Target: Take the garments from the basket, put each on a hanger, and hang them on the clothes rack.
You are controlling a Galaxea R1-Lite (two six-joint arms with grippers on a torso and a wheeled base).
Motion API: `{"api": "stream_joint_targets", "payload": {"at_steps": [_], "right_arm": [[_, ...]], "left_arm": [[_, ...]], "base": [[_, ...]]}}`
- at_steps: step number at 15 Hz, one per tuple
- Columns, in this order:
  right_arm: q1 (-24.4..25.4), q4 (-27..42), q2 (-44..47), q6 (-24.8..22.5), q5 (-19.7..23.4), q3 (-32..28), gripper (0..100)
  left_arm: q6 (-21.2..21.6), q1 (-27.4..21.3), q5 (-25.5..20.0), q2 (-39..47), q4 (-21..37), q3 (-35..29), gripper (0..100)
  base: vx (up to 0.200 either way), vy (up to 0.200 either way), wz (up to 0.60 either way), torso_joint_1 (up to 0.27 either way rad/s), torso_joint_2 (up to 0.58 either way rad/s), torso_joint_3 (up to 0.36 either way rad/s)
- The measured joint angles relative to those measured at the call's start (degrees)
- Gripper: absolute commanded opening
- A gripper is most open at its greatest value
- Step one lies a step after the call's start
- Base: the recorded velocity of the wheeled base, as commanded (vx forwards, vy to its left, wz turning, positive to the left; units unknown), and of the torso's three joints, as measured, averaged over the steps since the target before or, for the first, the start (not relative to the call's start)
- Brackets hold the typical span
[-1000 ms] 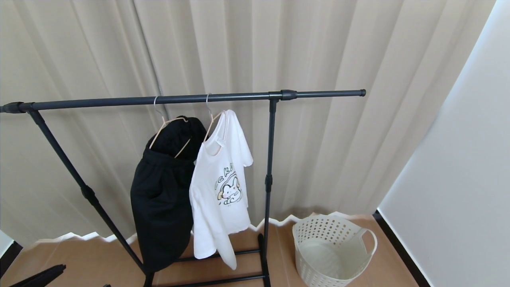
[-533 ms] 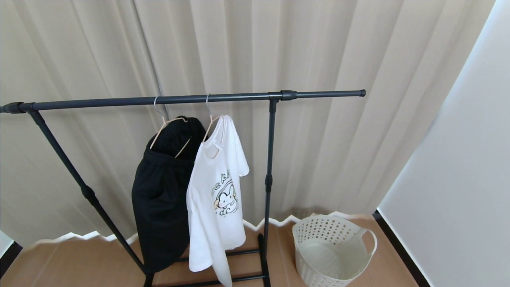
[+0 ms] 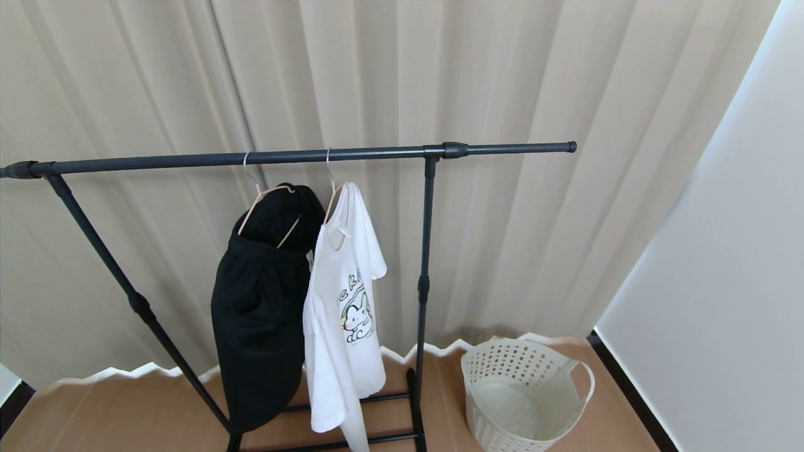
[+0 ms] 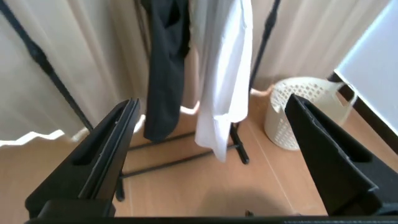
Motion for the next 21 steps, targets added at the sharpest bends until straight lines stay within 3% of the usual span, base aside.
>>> {"api": "stream_joint_targets", "payload": {"at_steps": [4,7,12,15,21], "right_arm": [[-3.2,0.0,-2.3,0.0,0.0,0.0,100],[-5.0,-0.1,-4.8,0.0,0.0,0.0,100],[-9.9,-0.2,-9.9,0.1,-2.1,0.0,100],[-10.3,-0.5,-11.1,3.3,-3.6,0.0,100],[-10.4,-0.5,-11.4,3.4,-3.5,0.0,100]], "left_arm": [[0.5,5.1,0.1,-1.8,0.0,0.0,100],[0.1,9.9,-4.1,-4.7,-0.2,0.0,100],[-1.3,10.5,-5.3,-7.7,-0.3,0.0,100],[-1.3,10.6,-5.3,-8.0,-0.3,0.0,100],[-1.3,10.5,-5.3,-8.0,-0.3,0.0,100]], "base": [[0.0,0.0,0.0,0.0,0.0,0.0],[0.0,0.0,0.0,0.0,0.0,0.0],[0.0,0.0,0.0,0.0,0.0,0.0],[0.0,0.0,0.0,0.0,0.0,0.0],[0.0,0.0,0.0,0.0,0.0,0.0]]}}
